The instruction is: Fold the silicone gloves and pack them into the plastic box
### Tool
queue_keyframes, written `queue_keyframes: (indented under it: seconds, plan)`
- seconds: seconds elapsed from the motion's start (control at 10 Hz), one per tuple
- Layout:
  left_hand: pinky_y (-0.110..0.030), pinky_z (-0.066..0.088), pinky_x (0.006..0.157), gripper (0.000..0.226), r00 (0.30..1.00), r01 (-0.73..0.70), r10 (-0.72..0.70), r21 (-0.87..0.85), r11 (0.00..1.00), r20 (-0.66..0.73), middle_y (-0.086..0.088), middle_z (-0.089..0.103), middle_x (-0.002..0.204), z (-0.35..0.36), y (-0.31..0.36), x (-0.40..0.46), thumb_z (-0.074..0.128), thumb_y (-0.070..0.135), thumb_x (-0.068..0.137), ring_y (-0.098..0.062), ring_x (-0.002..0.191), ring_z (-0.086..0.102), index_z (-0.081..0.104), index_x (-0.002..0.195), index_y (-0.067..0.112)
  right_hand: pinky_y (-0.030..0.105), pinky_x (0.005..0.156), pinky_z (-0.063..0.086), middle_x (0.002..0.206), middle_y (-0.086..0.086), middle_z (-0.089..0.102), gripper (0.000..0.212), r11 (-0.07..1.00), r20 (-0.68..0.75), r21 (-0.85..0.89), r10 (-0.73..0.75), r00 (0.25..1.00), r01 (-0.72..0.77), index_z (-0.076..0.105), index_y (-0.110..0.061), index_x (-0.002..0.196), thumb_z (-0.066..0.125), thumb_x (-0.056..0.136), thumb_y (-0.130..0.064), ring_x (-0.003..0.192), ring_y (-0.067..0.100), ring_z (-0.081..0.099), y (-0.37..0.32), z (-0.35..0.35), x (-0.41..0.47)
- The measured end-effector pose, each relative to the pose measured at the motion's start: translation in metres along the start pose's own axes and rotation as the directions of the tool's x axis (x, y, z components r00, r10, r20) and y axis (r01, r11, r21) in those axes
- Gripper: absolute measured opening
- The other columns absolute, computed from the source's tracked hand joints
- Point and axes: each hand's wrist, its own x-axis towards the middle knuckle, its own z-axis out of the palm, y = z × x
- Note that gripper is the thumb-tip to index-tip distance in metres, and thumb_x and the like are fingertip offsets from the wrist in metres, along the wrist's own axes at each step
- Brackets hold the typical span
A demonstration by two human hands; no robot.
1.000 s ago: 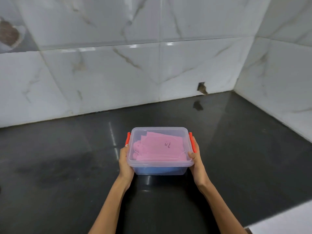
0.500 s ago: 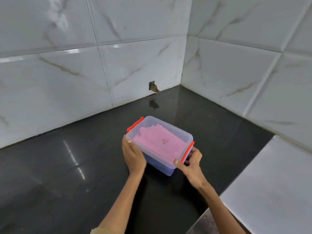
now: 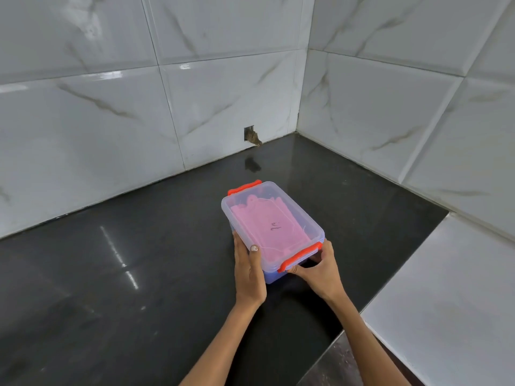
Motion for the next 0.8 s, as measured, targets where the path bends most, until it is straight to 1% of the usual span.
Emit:
queue_keyframes:
  seconds: [0.1, 0.2, 0.3, 0.4, 0.5, 0.6, 0.7, 0.8]
  plan:
    - [-0.041, 0.045, 0.105, 0.099, 0.998, 0.025, -0.027, 0.026, 0.999, 0.057, 0.002, 0.041, 0.146, -0.004, -0.002, 0.003, 0.032, 0.086, 0.072, -0.013, 0.131, 0.045, 0.020, 0.149, 0.025, 0.022, 0.089, 0.050, 0.120, -0.007, 0.057, 0.079, 1.000, -0.037, 0.002, 0.003, 0.999, -0.003, 0.041, -0.040, 0.117, 0.090, 0.056, -0.026, 0.108, 0.009, 0.058, 0.001, -0.001, 0.001]
    - [-0.040, 0.045, 0.106, 0.098, 0.990, 0.057, -0.064, 0.060, 0.997, 0.125, 0.007, 0.043, 0.144, -0.010, -0.002, 0.009, 0.030, 0.088, 0.070, -0.009, 0.130, 0.046, 0.021, 0.148, 0.030, 0.012, 0.080, 0.051, 0.113, -0.017, 0.057, 0.072, 1.000, -0.028, -0.001, 0.003, 1.000, -0.003, 0.042, -0.043, 0.109, 0.089, 0.057, -0.025, 0.105, 0.005, 0.059, -0.002, -0.002, 0.002]
    - [-0.042, 0.041, 0.109, 0.098, 0.976, 0.089, -0.105, 0.089, 0.992, 0.191, 0.011, 0.041, 0.145, -0.014, -0.001, 0.013, 0.029, 0.091, 0.067, -0.007, 0.131, 0.044, 0.019, 0.148, 0.036, 0.008, 0.075, 0.051, 0.109, -0.017, 0.058, 0.072, 1.000, -0.030, 0.014, 0.008, 1.000, -0.008, 0.042, -0.043, 0.106, 0.090, 0.057, -0.020, 0.101, -0.001, 0.060, -0.002, -0.003, 0.003]
    - [-0.042, 0.038, 0.111, 0.098, 0.963, 0.116, -0.138, 0.107, 0.988, 0.230, 0.013, 0.040, 0.146, -0.015, 0.001, 0.015, 0.029, 0.092, 0.065, -0.006, 0.132, 0.042, 0.017, 0.147, 0.039, 0.005, 0.069, 0.050, 0.104, -0.017, 0.059, 0.070, 1.000, -0.032, 0.012, 0.029, 0.999, -0.029, 0.042, -0.040, 0.104, 0.090, 0.056, -0.019, 0.096, -0.007, 0.060, -0.002, -0.003, 0.003]
    - [-0.038, 0.038, 0.111, 0.102, 0.959, 0.132, -0.150, 0.093, 0.987, 0.241, 0.013, 0.038, 0.147, -0.015, 0.003, 0.016, 0.030, 0.093, 0.063, -0.006, 0.133, 0.041, 0.016, 0.148, 0.038, 0.010, 0.070, 0.052, 0.103, -0.018, 0.060, 0.067, 0.997, -0.013, 0.006, 0.076, 0.997, -0.076, 0.043, -0.039, 0.102, 0.089, 0.059, -0.017, 0.094, 0.002, 0.062, -0.002, -0.006, 0.002]
    - [-0.026, 0.034, 0.110, 0.106, 0.957, 0.157, -0.175, 0.095, 0.983, 0.232, 0.014, 0.031, 0.152, -0.014, 0.009, 0.014, 0.029, 0.093, 0.062, -0.003, 0.138, 0.033, 0.013, 0.150, 0.036, 0.024, 0.090, 0.049, 0.106, -0.010, 0.063, 0.064, 0.980, 0.176, -0.052, 0.196, 0.965, -0.190, 0.049, -0.033, 0.106, 0.086, 0.062, -0.005, 0.103, 0.010, 0.062, -0.002, -0.031, 0.008]
    - [-0.033, 0.015, 0.116, 0.094, 0.972, 0.187, -0.206, 0.161, 0.969, 0.113, 0.011, 0.008, 0.160, -0.025, 0.011, 0.018, 0.020, 0.081, 0.073, -0.011, 0.147, 0.013, 0.001, 0.151, 0.033, 0.031, 0.093, 0.046, 0.115, 0.006, 0.060, 0.057, 0.953, 0.233, -0.160, 0.291, 0.928, -0.258, 0.055, -0.016, 0.115, 0.079, 0.068, 0.005, 0.112, 0.025, 0.057, -0.012, -0.065, 0.019]
    - [-0.027, 0.009, 0.114, 0.083, 0.991, 0.137, -0.129, 0.253, 0.958, -0.045, 0.009, 0.008, 0.160, -0.046, 0.019, 0.025, 0.017, 0.069, 0.080, -0.008, 0.145, 0.012, 0.005, 0.151, 0.028, 0.034, 0.089, 0.046, 0.122, 0.014, 0.057, 0.045, 0.948, -0.025, -0.199, 0.249, 0.968, -0.249, 0.055, -0.011, 0.122, 0.071, 0.080, -0.002, 0.107, 0.025, 0.057, -0.031, -0.079, 0.031]
